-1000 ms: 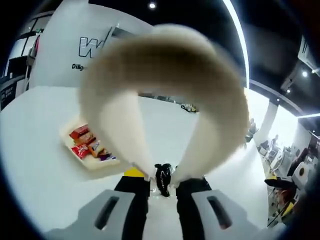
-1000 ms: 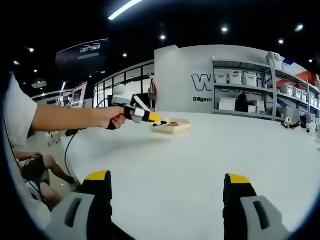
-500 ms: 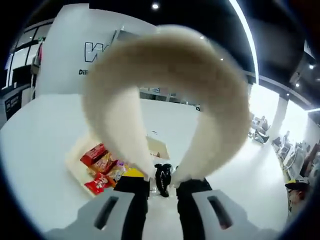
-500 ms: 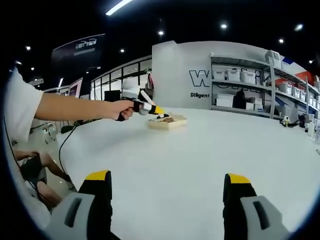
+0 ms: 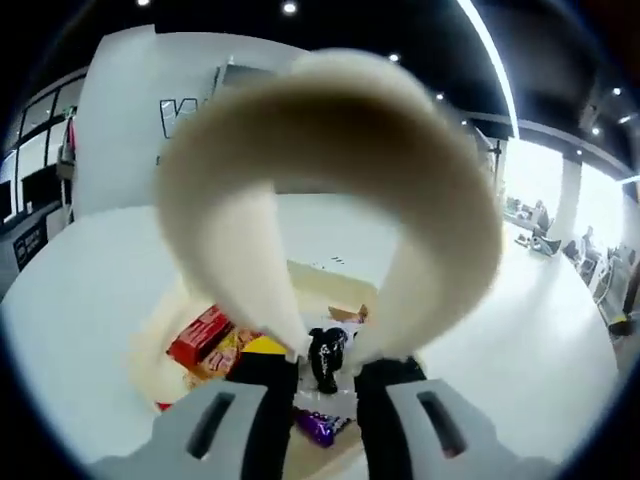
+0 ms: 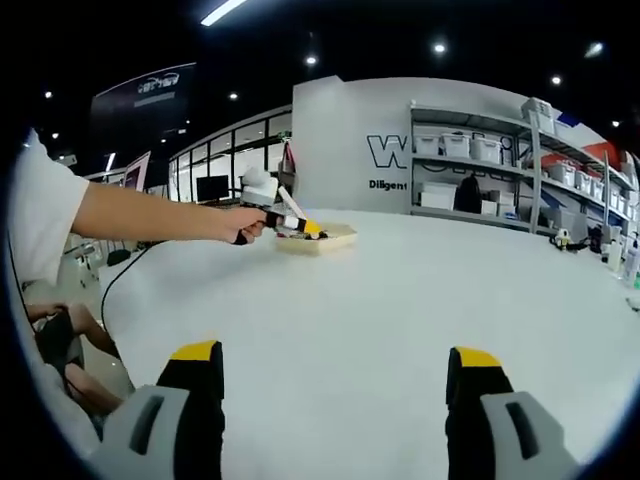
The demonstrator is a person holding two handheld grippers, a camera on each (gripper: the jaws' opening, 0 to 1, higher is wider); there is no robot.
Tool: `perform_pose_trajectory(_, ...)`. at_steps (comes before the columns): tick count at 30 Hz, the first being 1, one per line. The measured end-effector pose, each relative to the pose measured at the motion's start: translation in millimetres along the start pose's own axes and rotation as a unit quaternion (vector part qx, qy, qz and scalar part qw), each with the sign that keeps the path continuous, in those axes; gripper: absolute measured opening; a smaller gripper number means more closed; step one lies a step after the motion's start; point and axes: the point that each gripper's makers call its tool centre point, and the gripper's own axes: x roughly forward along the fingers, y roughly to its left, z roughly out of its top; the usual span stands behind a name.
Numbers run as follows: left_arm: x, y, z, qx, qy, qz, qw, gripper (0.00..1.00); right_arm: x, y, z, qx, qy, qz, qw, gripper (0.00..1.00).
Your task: Place the target food into the container with the food tongs after gripping and lifting it, then release it inside without dropping or visibly crushing the food.
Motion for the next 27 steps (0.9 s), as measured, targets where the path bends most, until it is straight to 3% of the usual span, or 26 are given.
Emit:
perform_pose_trajectory(2,2.3,-6.8,3.4,-0.006,-0.009,-0.018,0.9998,0.25,-0.3,-2.0,1.9,0.001,-0.003,-0.004,1.0000,0.91)
perform_pose_trajectory(5,0.1,-8.7,12.1,0.046,-0.024,-0.017,0.9985,0.28,-3.2,-2.4,5.5,0.002,-0.008,-0.005,1.0000,0.91)
perform_pose_trajectory(7,-2.4,-0.1,18.4,0.072,-0.032,0.008,0.9968,0.28,-4.8,-2.7,6.0,0.000,-0.008,-0.007,0.9999,0.91)
perform_pose_trajectory(8,-4.8,-0.4,26.8,0.073,-0.057,0.009,0.9957,0.28,-5.2,-2.7,6.1,0.000,-0.008,-0.007,0.9999,0.91)
perform_pose_trajectory(11,-9.4,-4.6,28.2,0.048,-0.052,-0.005,0.9975,0.29,-7.9,-1.3,7.0,0.000,-0.011,-0.006,0.9999,0.91)
perform_pose_trajectory(19,-28.2,-7.9,24.3,0.052,-0.036,-0.005,0.9980,0.29,-13.9,8.4,9.1,-0.005,-0.016,0.002,0.9999,0.91)
perform_pose_trajectory(27,-44.1,-18.7,31.4,0.064,-0.043,-0.009,0.9969,0.30,-15.4,13.4,11.8,0.000,-0.024,0.009,0.9997,0.91)
